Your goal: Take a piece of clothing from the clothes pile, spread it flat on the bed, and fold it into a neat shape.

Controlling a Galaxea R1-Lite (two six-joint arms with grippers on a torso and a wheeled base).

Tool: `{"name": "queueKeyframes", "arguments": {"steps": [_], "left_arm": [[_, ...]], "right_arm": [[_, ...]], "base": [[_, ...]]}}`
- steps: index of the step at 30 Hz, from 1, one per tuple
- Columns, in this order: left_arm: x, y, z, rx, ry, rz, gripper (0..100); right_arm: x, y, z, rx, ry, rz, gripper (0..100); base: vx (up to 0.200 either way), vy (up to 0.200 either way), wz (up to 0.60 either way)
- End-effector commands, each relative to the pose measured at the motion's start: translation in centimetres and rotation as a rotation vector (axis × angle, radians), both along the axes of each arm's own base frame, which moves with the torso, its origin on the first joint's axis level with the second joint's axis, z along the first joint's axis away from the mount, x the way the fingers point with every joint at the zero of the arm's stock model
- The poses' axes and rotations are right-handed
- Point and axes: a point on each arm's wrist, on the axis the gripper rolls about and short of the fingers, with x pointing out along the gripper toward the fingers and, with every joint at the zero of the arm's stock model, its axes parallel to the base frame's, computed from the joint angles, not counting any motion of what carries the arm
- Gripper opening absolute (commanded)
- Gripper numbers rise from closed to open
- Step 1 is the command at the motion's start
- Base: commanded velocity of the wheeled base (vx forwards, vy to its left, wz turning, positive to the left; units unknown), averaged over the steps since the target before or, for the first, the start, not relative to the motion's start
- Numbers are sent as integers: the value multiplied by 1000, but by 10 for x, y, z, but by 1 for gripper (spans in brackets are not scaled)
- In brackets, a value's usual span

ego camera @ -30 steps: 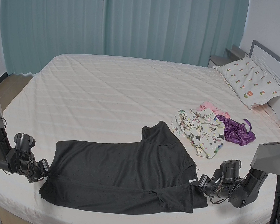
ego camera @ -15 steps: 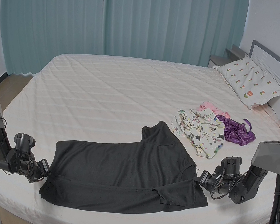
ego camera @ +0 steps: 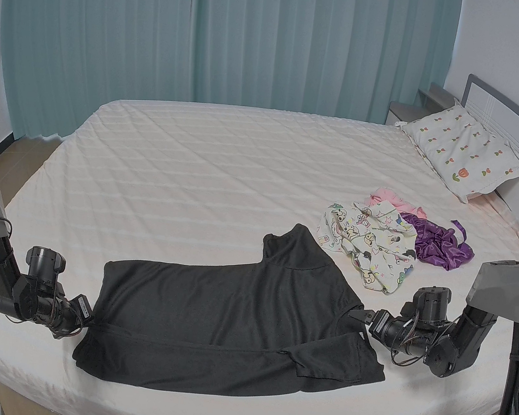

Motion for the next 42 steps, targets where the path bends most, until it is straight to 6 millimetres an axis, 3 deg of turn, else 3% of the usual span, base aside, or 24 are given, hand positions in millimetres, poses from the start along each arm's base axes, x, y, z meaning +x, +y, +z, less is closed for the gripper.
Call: {"name": "queueKeyframes", "arguments": {"steps": [1,15,16,28,31,34,39,42], "left_arm": [[0,1,0,0,1,2,0],[-1,6,6,7,-22,17,0],[-1,6,6,7,-20,17,100],[1,6,1,6,-13,14,100],[1,6,1,6,-13,14,100],[1,7,1,6,-14,17,100],[1,7,2,5,-16,18,100],[2,7,2,3,-16,18,100]], "right_arm": [[-15,-1,5,8,-4,-1,100],[-30,0,-10,6,30,8,100],[-30,0,-10,6,32,8,100],[-47,9,-5,8,-3,48,100],[-57,14,11,16,-41,69,100],[-70,29,24,24,-47,125,100],[-84,52,21,12,-5,124,100],[-91,62,9,-35,46,127,100]], "base": [[0,0,0],[0,0,0],[0,0,0],[0,0,0],[0,0,0],[0,0,0],[0,0,0],[0,0,0]]}}
